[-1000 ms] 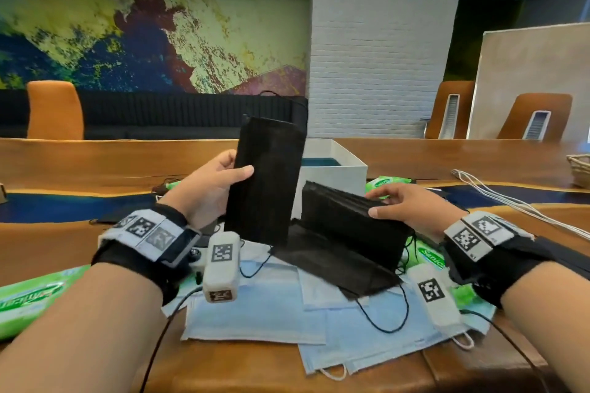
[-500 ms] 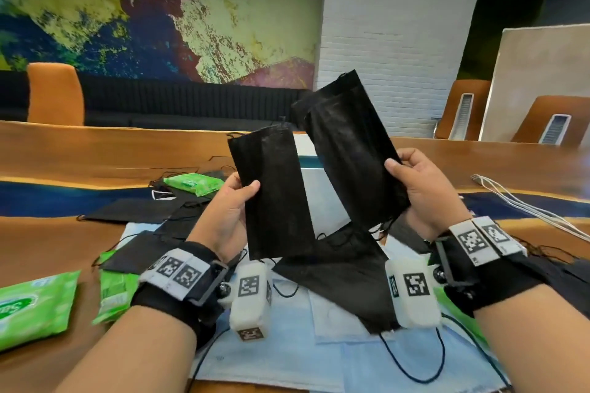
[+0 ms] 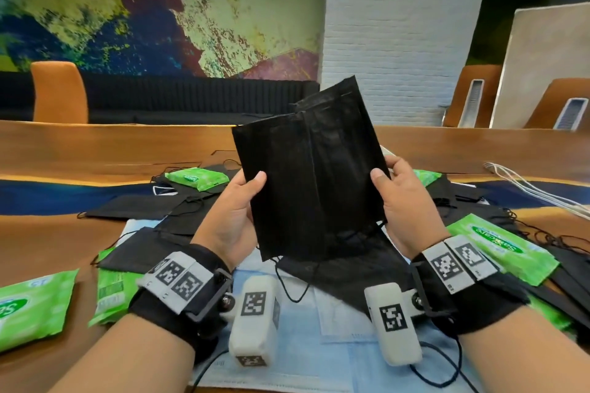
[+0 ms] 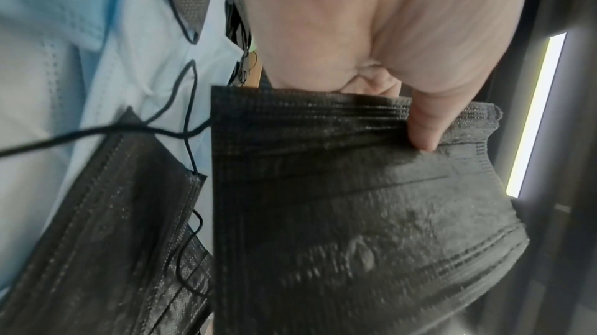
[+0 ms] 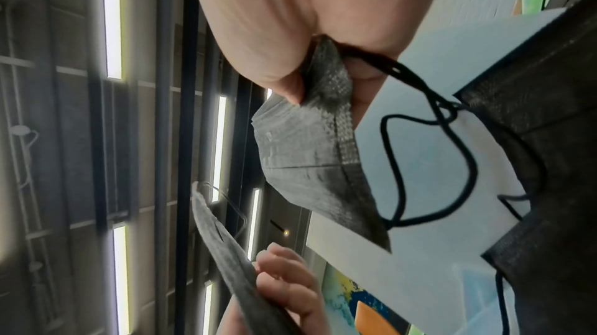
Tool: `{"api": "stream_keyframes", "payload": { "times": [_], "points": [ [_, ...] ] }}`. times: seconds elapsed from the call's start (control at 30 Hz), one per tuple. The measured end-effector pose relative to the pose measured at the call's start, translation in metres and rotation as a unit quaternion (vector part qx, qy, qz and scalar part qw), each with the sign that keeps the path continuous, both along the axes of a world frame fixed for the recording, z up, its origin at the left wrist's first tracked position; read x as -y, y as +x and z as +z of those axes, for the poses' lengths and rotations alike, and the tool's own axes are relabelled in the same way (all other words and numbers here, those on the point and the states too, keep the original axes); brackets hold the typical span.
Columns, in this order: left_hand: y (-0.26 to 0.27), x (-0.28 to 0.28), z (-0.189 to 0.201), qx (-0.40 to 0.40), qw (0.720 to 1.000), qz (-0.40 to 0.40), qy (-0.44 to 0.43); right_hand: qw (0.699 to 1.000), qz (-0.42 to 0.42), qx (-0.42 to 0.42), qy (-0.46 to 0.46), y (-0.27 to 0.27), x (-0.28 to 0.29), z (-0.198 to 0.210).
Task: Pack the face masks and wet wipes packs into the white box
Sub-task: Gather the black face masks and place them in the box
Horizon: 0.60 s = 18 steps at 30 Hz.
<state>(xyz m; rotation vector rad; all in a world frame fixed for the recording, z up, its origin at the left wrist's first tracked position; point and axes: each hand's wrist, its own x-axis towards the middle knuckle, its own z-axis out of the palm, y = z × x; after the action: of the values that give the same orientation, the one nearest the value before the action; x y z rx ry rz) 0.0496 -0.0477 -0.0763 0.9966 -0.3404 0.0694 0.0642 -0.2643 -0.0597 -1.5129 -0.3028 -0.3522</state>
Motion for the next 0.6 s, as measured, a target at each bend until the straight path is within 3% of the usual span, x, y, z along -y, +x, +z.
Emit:
{"api": "stream_keyframes", "payload": {
  "times": [0.2,0.43,0.6],
  "points": [
    [0.001,0.009,-0.003,0.012,0.999,0.032,0.013,0.991,0.125,-0.026,0.026,0.001,-0.011,-0.012],
    [-0.002,0.016,-0.003,-0.001,1.0,0.02,0.016,0.987,0.148,-0.049,-0.045,0.004,-0.016,-0.02],
    [-0.001,0.018,-0.005,0.017,0.998,0.049,0.028,0.97,0.228,-0.089,-0.005,0.003,-0.021,-0.025]
  ]
}}
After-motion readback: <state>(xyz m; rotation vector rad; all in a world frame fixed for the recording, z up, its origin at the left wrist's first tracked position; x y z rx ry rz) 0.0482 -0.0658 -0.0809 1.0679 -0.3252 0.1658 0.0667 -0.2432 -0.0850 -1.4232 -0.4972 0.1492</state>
